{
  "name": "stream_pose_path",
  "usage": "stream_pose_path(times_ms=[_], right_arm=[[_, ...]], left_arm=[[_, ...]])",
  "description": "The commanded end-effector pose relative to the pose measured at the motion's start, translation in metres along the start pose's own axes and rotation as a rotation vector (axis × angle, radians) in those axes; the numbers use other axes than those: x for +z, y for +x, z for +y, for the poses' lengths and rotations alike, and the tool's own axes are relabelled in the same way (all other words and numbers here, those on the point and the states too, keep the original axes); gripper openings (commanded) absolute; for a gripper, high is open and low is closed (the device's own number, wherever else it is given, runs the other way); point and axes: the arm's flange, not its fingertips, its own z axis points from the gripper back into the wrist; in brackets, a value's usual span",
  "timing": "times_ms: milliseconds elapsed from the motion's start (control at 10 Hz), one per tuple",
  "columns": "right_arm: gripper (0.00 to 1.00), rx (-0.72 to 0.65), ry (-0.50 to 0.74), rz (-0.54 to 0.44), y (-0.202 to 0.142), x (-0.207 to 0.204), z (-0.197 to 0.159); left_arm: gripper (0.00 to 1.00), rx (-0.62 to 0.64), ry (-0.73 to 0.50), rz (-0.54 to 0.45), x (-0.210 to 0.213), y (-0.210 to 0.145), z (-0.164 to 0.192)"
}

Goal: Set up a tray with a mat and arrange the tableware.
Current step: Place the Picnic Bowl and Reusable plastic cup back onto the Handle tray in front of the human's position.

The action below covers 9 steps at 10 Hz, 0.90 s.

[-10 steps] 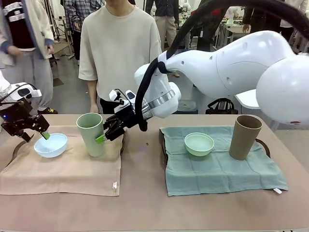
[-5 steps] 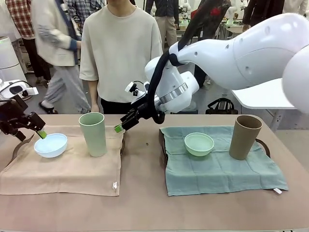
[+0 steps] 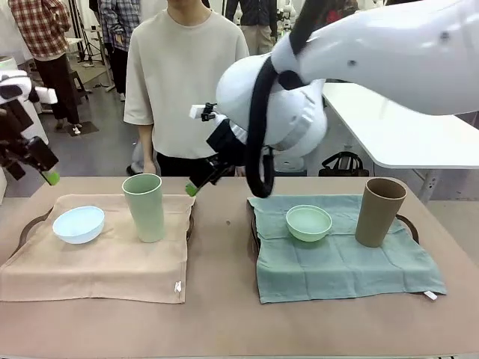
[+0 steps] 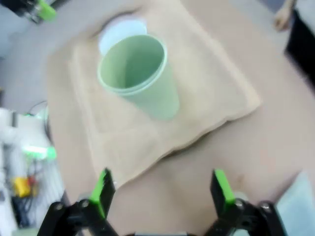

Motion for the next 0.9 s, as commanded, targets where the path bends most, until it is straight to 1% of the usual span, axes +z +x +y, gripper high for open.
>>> stream_pose_path(times_ms=[0,100,200,300,400,600,700,800], right_arm=[[1.00,-0.243,-0.063,0.187,0.062,0.038,0.052],[1.00,-0.361,-0.114,0.234,0.064,0.055,0.062],[1.00,-0.489,-0.201,0.263,0.059,0.080,0.068],[1.00,-0.535,-0.246,0.274,0.060,0.100,0.076],[1.00,-0.557,-0.292,0.309,0.064,0.118,0.091],[1.00,-0.679,-0.340,0.423,0.065,0.142,0.128],[1.00,-0.719,-0.325,0.457,0.063,0.143,0.136],[1.00,-0.622,-0.352,0.346,0.049,0.149,0.128]], left_arm=[[0.95,-0.027,0.053,0.032,0.007,0.014,-0.033],[0.95,-0.050,0.066,0.035,0.014,0.026,-0.051],[0.95,-0.070,0.080,0.044,0.018,0.030,-0.069],[0.95,-0.084,0.088,0.058,0.015,0.034,-0.080],[0.95,-0.056,0.107,0.068,0.009,0.034,-0.087],[0.95,0.026,0.138,0.066,0.002,0.035,-0.087],[0.95,-0.065,0.084,0.052,0.005,0.032,-0.090],[0.95,-0.065,0.084,0.052,0.005,0.032,-0.090]])
